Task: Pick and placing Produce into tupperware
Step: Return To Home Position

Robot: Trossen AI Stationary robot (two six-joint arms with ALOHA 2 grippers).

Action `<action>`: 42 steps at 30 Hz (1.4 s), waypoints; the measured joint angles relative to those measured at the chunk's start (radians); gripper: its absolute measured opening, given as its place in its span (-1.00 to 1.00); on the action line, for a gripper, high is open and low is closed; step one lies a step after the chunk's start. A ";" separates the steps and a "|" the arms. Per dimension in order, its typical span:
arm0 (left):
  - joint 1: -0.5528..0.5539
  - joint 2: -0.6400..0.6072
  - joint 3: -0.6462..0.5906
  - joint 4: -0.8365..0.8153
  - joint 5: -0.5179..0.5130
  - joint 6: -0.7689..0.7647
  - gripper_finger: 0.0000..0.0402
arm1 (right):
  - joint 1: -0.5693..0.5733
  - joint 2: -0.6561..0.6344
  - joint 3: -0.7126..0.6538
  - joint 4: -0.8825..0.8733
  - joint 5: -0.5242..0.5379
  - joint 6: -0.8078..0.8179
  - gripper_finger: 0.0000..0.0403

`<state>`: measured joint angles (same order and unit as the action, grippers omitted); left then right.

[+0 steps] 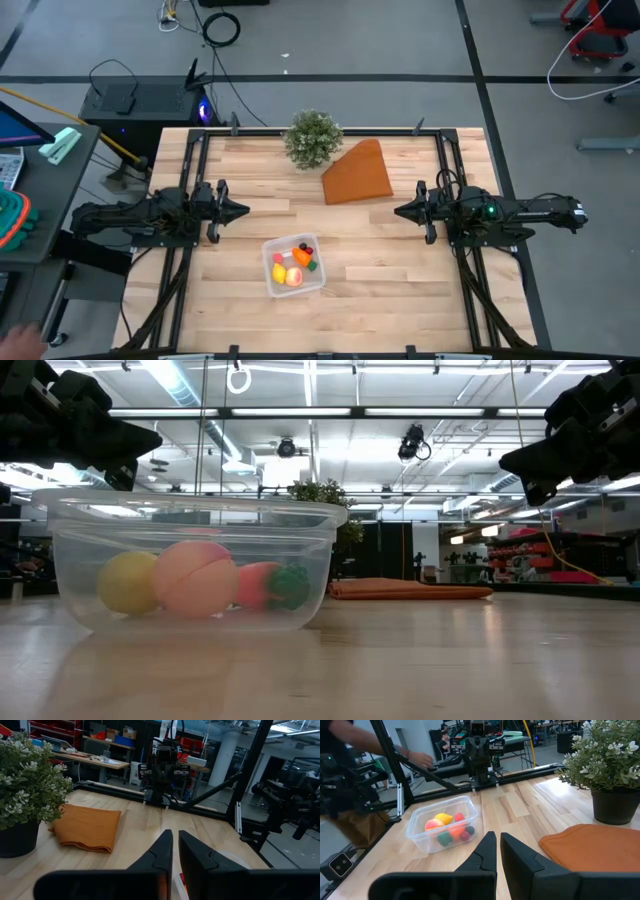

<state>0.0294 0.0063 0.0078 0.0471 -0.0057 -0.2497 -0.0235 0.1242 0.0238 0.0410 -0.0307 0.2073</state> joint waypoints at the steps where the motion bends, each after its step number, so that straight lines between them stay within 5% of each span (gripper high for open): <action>1: 0.000 0.000 0.000 0.000 0.000 0.000 -0.83 | 0.000 0.000 0.000 0.000 0.000 0.000 -1.00; 42: 0.000 0.000 0.000 0.000 0.000 0.000 -0.81 | 0.000 0.000 0.000 0.000 0.000 0.000 -1.00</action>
<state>0.0292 0.0063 0.0078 0.0471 -0.0059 -0.2497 -0.0238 0.1242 0.0238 0.0410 -0.0307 0.2070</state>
